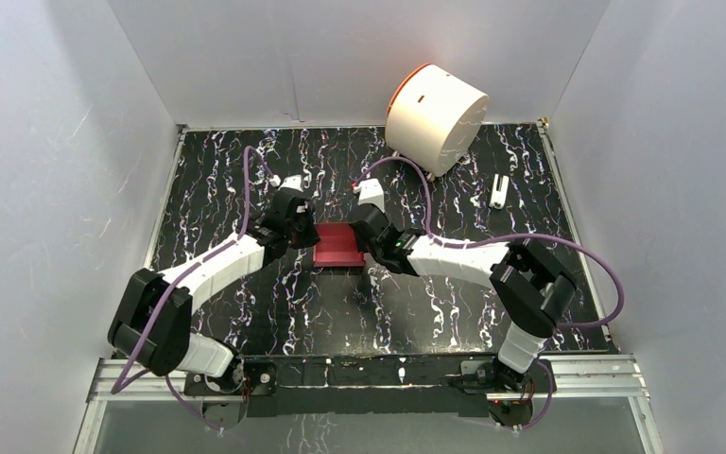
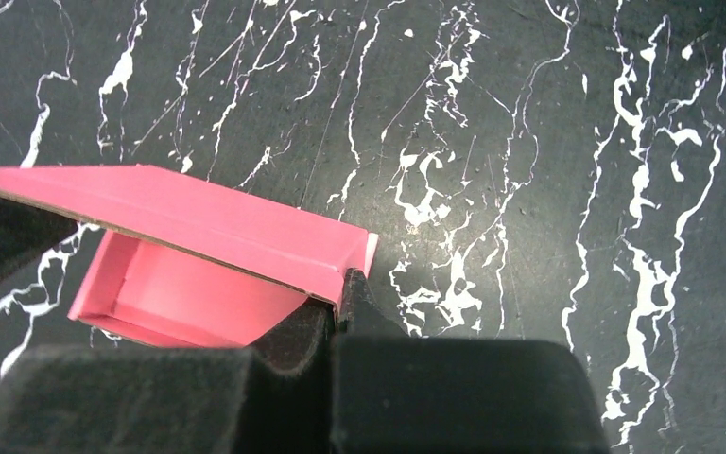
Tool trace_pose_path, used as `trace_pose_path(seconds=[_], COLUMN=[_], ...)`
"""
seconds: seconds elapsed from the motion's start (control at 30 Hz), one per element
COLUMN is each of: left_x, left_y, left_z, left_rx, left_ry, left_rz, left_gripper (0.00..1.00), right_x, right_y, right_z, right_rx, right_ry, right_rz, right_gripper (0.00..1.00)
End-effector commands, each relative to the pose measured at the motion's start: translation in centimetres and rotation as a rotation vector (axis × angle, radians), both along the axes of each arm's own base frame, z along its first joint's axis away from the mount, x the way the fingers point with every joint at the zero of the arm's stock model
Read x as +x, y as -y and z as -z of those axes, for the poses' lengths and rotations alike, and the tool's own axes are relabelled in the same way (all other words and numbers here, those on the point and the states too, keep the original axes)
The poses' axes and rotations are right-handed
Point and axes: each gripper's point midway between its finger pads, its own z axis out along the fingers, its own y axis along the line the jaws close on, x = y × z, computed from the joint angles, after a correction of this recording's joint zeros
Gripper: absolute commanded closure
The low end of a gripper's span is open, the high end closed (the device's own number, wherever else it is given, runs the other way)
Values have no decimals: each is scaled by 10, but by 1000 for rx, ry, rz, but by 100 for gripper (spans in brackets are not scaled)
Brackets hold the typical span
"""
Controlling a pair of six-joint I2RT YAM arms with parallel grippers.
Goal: Fold the paper box
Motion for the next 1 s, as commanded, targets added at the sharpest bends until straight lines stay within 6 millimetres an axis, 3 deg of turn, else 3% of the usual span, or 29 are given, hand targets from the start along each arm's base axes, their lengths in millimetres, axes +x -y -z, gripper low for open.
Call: trace_pose_path(seconds=[0.0, 0.3, 0.43, 0.97], left_x=[-8, -21, -27, -51], left_y=[18, 24, 21, 4], left_z=[-13, -10, -2, 28], left_rx=[-103, -135, -127, -64], left_ry=[41, 56, 53, 20], left_rz=[12, 14, 12, 15], left_gripper=[100, 100, 100, 100], right_x=[1, 6, -1, -29], right_y=[-23, -24, -12, -3], right_z=[-26, -20, -4, 18], right_rx=[224, 234, 209, 196], right_ry=[40, 36, 40, 9], right_rz=[101, 153, 165, 79], right_gripper=[100, 100, 100, 100])
